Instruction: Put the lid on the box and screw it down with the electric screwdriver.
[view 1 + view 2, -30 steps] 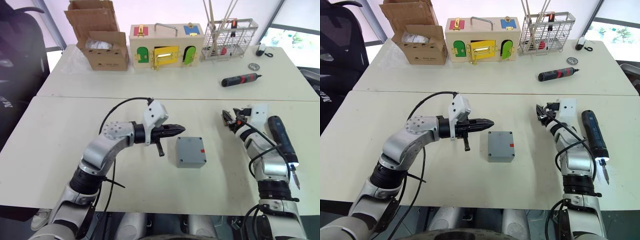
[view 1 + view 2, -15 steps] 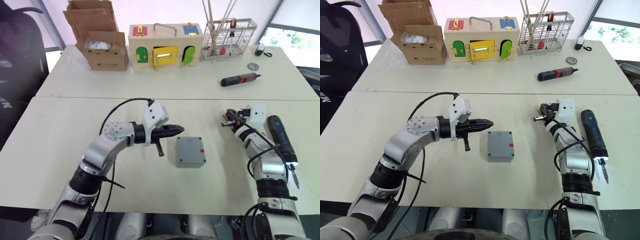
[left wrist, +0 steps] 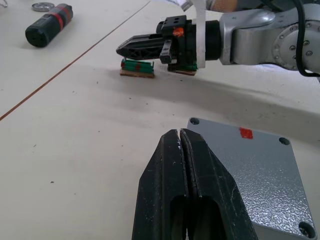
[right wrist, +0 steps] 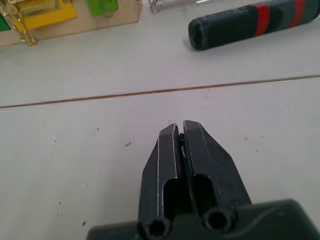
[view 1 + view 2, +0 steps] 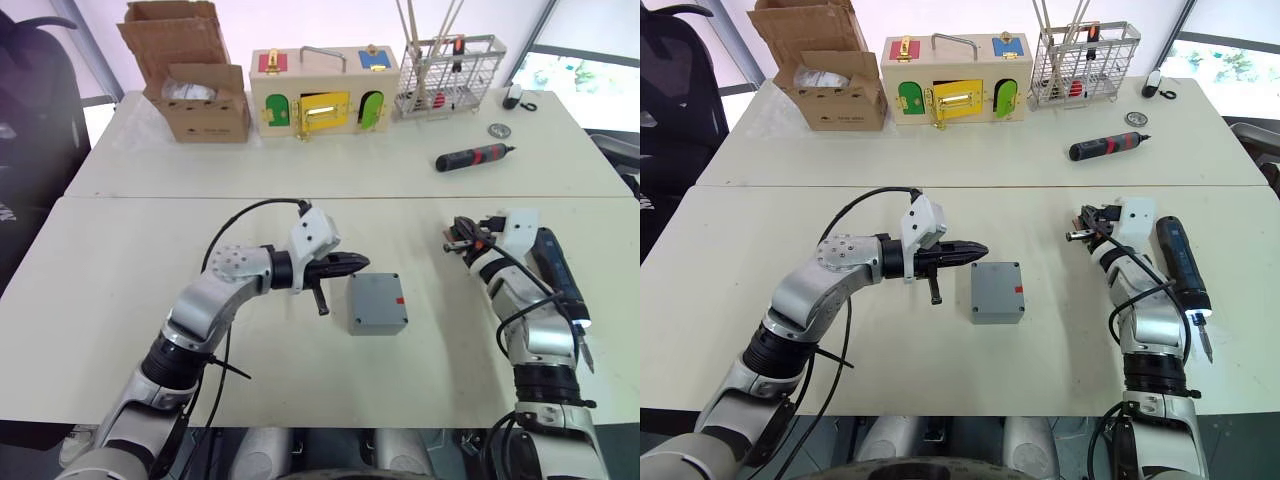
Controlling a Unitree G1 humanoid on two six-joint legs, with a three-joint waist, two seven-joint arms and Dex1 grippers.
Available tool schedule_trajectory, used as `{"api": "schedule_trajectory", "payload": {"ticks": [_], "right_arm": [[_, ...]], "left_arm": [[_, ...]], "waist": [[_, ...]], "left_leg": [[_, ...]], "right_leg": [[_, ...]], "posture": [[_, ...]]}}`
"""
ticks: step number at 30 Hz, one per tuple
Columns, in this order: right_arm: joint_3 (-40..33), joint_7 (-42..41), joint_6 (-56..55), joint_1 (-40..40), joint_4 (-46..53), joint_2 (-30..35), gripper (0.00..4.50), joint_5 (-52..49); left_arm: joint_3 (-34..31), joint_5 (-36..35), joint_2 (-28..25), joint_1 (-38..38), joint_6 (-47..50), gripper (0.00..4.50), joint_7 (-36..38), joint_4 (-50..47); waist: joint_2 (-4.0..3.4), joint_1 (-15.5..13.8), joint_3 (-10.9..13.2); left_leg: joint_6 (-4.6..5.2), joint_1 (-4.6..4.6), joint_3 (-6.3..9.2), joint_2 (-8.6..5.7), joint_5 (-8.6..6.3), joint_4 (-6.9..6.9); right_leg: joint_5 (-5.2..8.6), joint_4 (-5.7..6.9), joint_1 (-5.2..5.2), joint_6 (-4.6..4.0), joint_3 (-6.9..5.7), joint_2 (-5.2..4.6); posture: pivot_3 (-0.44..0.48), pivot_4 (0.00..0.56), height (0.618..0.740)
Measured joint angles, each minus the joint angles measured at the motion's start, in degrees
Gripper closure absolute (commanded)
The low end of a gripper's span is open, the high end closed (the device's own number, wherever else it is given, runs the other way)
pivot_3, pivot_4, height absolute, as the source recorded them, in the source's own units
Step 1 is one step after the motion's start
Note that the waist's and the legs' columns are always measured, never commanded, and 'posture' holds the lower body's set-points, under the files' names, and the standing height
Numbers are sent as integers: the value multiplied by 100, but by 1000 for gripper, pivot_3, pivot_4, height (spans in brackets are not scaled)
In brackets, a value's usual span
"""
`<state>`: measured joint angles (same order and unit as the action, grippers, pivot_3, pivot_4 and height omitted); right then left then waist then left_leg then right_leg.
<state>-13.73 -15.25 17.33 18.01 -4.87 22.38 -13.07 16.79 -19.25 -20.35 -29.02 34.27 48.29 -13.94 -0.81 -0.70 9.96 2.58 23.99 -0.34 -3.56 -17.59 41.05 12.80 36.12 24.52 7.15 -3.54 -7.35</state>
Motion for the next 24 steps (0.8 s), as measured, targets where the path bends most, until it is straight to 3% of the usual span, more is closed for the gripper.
{"api": "schedule_trajectory", "payload": {"ticks": [9,17,24], "right_arm": [[-219,-17,759,-110,1306,159,4447,-429],[-144,-744,2352,-1699,4149,573,4447,-2152],[448,-646,2608,-2051,4840,584,4447,-2306]], "left_arm": [[-6,-4,-90,-33,-104,4500,90,97],[-300,-264,-1066,-31,-75,4500,871,137],[-323,-469,-1229,6,30,4500,1181,130]], "waist": [[-1,-16,0],[-1,-9,1],[0,-18,1]], "left_leg": [[0,1,0,0,0,-1],[5,2,3,5,-3,-3],[9,0,3,2,-6,4]], "right_leg": [[0,0,1,0,1,0],[1,-7,4,-1,8,2],[1,-8,3,-2,15,2]], "posture": [[0,150,694],[0,150,694],[0,150,694]]}}
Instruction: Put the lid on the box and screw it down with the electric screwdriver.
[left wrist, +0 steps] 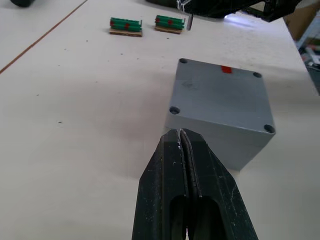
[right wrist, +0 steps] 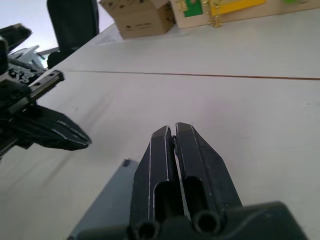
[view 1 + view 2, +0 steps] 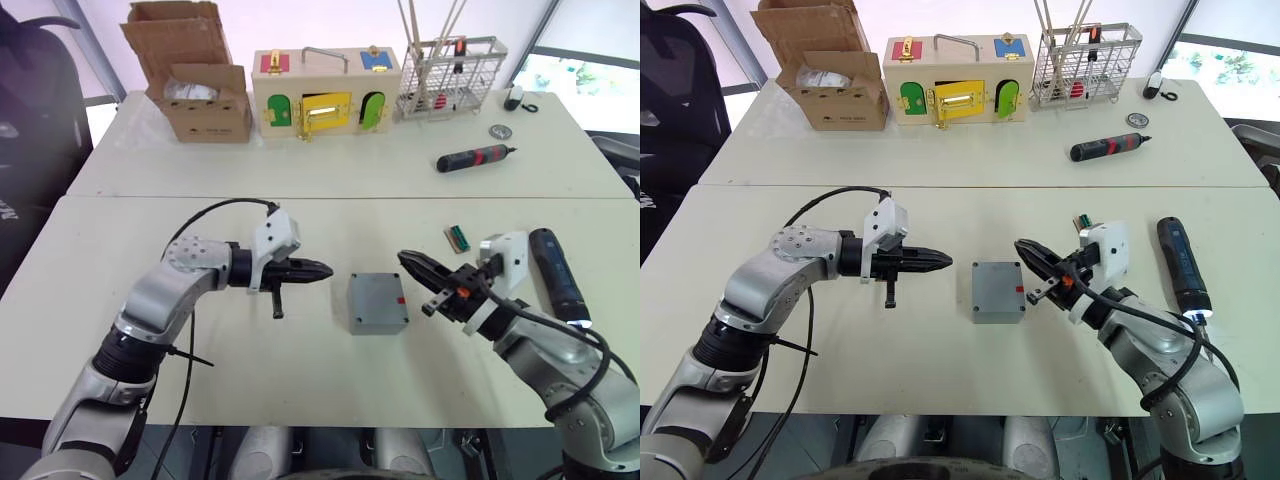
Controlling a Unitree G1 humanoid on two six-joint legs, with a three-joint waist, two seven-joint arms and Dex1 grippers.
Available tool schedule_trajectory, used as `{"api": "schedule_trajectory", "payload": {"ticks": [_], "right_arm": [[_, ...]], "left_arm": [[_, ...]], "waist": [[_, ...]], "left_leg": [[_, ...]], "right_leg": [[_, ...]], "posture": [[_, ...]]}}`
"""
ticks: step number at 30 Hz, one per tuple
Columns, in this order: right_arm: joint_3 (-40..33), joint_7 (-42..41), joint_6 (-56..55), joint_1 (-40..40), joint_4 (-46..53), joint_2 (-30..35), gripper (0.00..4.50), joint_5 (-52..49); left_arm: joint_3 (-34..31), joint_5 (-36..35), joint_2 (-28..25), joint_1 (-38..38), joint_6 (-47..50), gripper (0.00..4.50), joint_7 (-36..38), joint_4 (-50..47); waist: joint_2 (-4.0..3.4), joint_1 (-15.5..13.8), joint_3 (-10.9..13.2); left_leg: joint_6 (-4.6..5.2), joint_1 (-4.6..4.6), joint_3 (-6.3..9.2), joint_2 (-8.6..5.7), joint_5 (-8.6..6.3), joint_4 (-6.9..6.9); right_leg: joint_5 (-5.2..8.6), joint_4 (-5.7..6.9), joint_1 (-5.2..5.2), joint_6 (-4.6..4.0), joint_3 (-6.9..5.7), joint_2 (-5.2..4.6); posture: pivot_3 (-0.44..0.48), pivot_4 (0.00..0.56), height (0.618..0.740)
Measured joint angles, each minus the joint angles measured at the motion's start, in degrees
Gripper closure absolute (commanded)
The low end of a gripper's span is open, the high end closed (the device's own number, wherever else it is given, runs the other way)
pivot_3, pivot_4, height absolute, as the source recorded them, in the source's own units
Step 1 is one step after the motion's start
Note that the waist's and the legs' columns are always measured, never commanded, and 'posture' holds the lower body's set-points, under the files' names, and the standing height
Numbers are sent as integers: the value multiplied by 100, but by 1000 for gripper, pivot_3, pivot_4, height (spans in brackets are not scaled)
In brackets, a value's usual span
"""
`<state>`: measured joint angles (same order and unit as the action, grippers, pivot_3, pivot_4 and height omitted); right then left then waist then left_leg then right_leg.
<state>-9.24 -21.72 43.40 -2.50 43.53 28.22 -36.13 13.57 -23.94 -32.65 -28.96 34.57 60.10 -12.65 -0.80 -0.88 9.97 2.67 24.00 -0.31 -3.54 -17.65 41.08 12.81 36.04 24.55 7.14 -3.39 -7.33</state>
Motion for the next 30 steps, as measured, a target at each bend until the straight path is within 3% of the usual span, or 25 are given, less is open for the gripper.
{"api": "schedule_trajectory", "payload": {"ticks": [30], "right_arm": [[567,-38,-502,-189,-544,-50,4447,807]], "left_arm": [[51,-37,-42,3,142,4500,47,-312]], "waist": [[0,4,0]], "left_leg": [[1,0,0,0,0,-1]], "right_leg": [[0,0,0,0,-1,3]], "posture": [[0,150,694]]}}
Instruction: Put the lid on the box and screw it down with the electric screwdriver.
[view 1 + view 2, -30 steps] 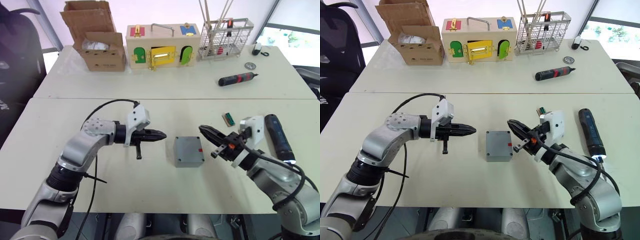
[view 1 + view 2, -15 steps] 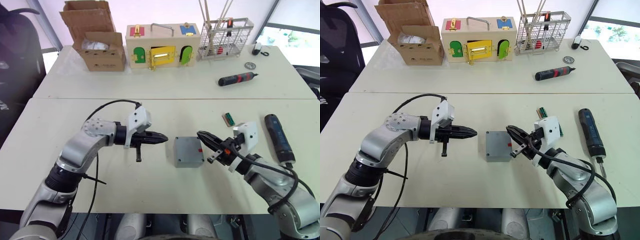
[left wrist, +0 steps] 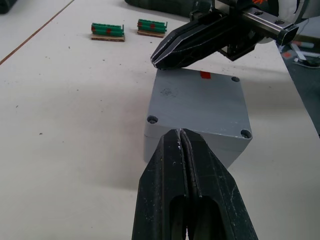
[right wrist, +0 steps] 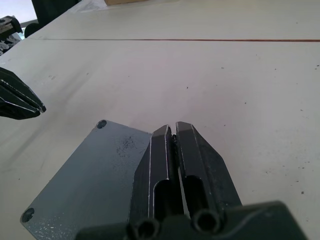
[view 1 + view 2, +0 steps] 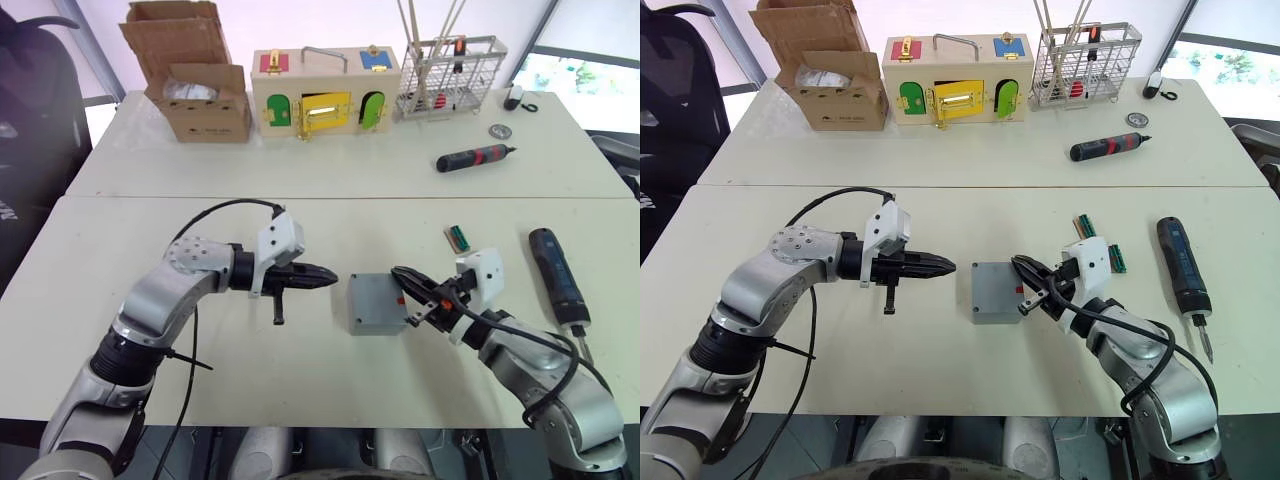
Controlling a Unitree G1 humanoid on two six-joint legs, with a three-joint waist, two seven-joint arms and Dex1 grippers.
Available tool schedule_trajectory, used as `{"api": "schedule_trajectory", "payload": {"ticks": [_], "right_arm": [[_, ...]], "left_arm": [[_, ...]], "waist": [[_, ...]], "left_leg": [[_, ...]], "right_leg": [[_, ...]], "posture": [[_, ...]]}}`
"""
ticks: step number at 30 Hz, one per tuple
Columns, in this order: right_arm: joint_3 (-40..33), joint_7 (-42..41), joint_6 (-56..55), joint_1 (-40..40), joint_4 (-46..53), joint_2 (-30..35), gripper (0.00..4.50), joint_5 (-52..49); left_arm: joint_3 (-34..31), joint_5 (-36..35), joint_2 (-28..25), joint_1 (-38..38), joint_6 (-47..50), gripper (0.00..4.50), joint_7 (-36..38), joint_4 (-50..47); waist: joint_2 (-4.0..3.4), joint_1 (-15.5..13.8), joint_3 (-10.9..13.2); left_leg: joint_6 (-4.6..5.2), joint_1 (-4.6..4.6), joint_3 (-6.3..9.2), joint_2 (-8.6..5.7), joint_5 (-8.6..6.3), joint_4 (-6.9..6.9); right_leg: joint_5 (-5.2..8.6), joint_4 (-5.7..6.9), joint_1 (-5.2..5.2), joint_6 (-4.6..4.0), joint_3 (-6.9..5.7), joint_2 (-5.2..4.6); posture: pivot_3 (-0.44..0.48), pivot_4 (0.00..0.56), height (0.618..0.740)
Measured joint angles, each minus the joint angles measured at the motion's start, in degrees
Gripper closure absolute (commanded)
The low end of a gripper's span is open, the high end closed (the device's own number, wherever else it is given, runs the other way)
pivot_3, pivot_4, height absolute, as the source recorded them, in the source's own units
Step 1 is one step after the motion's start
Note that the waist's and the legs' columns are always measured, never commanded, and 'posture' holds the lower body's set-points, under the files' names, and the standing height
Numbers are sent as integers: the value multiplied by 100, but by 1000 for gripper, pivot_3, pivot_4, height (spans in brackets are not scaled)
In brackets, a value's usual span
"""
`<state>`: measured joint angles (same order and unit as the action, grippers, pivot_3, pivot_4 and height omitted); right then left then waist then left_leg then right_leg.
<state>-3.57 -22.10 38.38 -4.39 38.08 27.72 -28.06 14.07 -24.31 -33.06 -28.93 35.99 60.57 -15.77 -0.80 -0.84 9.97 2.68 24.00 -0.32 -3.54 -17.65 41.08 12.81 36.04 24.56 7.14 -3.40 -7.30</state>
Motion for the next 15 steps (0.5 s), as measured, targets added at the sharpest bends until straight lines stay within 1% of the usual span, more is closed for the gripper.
{"api": "schedule_trajectory", "payload": {"ticks": [5,6,8,13,15], "right_arm": [[41,0,-1,5,-1,1,4447,85],[42,-2,-1,6,-1,2,4196,89],[43,-12,-2,6,-1,20,3585,116],[-55,-126,17,7,1,212,1124,126],[-183,-189,22,15,14,355,355,122]], "left_arm": [[26,1,1,0,0,4500,-48,0],[29,1,1,0,0,4500,-55,0],[34,1,1,0,-2,4500,-62,0],[33,1,41,-23,-41,4500,-59,99],[34,0,98,-44,-46,4500,-56,175]], "waist": [[0,1,0],[0,1,0],[0,0,0],[0,-4,0],[1,-4,0]], "left_leg": [[0,0,0,0,0,0],[0,0,0,0,0,0],[0,0,0,0,0,0],[0,0,0,0,0,0],[0,0,0,0,0,0]], "right_leg": [[0,0,0,0,0,0],[0,0,0,0,0,0],[0,0,0,0,0,0],[0,0,0,0,0,0],[0,0,-1,0,0,0]], "posture": [[0,150,694],[0,150,694],[0,150,694],[0,150,694],[0,150,694]]}}
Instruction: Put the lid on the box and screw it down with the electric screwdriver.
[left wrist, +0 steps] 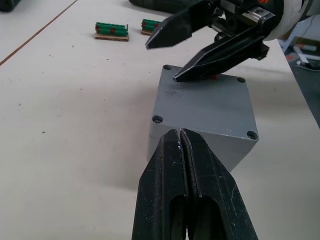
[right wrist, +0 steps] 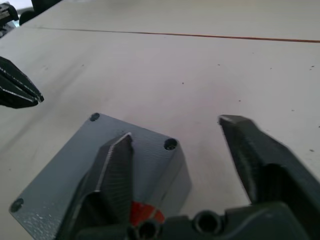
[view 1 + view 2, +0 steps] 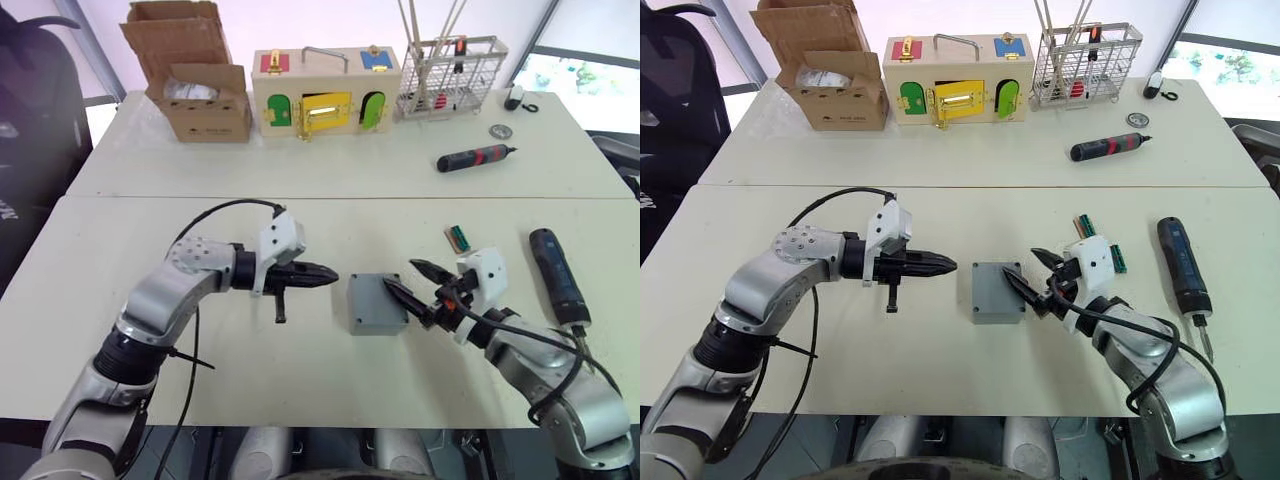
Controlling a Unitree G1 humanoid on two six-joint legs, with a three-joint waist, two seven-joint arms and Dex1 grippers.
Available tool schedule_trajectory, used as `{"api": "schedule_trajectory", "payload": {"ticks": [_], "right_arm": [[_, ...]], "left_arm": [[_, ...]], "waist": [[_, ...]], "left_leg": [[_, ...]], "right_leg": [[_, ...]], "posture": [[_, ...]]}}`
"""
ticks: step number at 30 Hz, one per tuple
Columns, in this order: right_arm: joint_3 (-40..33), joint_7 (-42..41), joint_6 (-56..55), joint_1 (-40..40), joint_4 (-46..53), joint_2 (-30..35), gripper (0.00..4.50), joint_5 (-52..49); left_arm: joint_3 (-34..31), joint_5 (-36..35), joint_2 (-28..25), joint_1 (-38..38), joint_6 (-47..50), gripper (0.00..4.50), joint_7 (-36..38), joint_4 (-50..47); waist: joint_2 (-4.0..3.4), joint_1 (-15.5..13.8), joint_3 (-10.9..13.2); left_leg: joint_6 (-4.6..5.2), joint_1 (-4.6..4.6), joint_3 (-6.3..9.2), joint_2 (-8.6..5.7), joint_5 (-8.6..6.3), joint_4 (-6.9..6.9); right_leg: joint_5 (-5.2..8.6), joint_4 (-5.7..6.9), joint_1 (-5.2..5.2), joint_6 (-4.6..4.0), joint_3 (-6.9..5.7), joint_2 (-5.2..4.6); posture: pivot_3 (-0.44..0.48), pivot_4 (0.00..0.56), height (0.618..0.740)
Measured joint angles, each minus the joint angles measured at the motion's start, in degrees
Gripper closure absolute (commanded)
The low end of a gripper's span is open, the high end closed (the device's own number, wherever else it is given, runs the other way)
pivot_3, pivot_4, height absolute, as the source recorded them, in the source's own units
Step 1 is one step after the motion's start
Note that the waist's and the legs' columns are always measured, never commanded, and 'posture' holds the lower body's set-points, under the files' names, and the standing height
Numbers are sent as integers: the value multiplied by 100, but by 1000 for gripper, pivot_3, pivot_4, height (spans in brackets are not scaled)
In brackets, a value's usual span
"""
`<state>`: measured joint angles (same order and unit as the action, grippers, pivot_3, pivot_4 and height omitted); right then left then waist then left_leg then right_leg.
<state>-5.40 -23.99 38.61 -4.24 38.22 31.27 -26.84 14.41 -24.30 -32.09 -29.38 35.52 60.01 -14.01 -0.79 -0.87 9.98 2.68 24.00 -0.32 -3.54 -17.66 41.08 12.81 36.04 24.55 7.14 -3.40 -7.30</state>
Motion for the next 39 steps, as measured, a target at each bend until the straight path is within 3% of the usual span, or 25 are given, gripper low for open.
{"api": "schedule_trajectory", "payload": {"ticks": [1,4,8,11,15,19,22,26,28,32,39], "right_arm": [[-61,-29,28,7,12,68,48,-35],[-508,-102,375,111,140,247,17,-488],[-1912,270,1235,1272,4,641,17,-1795],[-2678,393,2102,1925,-640,1599,17,-2364],[-2802,99,3171,1997,-1437,2818,17,-2613],[-2306,-740,4185,2013,-2683,4556,17,-2597],[-1449,-1529,4307,1795,-3591,5570,17,-2289],[-303,-2233,3918,1764,-4377,5639,17,-1785],[197,-2495,3723,2122,-4824,5584,17,-1461],[920,-2878,3490,3025,-5388,5329,17,-872],[1863,-3299,3083,3840,-6320,4590,17,160]], "left_arm": [[0,0,28,-27,-10,4500,2,47],[0,0,185,-169,-126,4500,57,243],[89,19,652,-773,-542,4500,304,787],[286,77,1059,-1242,-897,4500,522,1086],[341,140,1172,-1310,-1134,4500,745,1337],[601,262,1210,-1278,-1249,4500,878,1246],[728,282,1285,-1043,-1232,4500,802,868],[738,278,1332,-857,-1129,4500,600,523],[734,278,1300,-714,-1067,4500,508,367],[736,278,1278,-581,-947,4500,352,203],[734,280,1227,-423,-833,4500,152,104]], "waist": [[0,0,0],[1,-9,1],[3,-24,2],[4,-120,1],[-2,-124,1],[-14,-139,2],[-10,-111,-2],[-22,-102,-1],[-39,-102,-5],[-38,-88,-5],[-39,-131,-5]], "left_leg": [[0,0,0,0,0,0],[0,0,0,0,0,3],[4,4,-1,-1,-2,16],[10,4,-2,-1,-6,11],[11,19,-10,6,-6,-9],[24,30,-29,4,-12,12],[34,28,-32,8,-19,14],[34,30,-35,7,-19,15],[32,32,-40,7,-18,15],[29,31,-40,8,-17,15],[28,34,-41,5,-16,16]], "right_leg": [[0,0,0,0,0,0],[0,0,-1,0,0,-1],[0,-5,-7,0,0,-5],[0,-8,-4,-1,1,-7],[4,-7,9,-8,-1,-21],[5,-29,11,-9,-1,-36],[9,-51,1,-19,2,-36],[3,-56,3,-8,5,-37],[3,-56,8,-7,6,-36],[3,-56,8,-7,6,-34],[3,-58,8,-7,5,-35]], "posture": [[0,150,694],[0,150,694],[0,150,694],[0,150,694],[0,150,694],[0,150,694],[0,150,694],[0,150,694],[0,150,694],[0,150,694],[0,150,694]]}}
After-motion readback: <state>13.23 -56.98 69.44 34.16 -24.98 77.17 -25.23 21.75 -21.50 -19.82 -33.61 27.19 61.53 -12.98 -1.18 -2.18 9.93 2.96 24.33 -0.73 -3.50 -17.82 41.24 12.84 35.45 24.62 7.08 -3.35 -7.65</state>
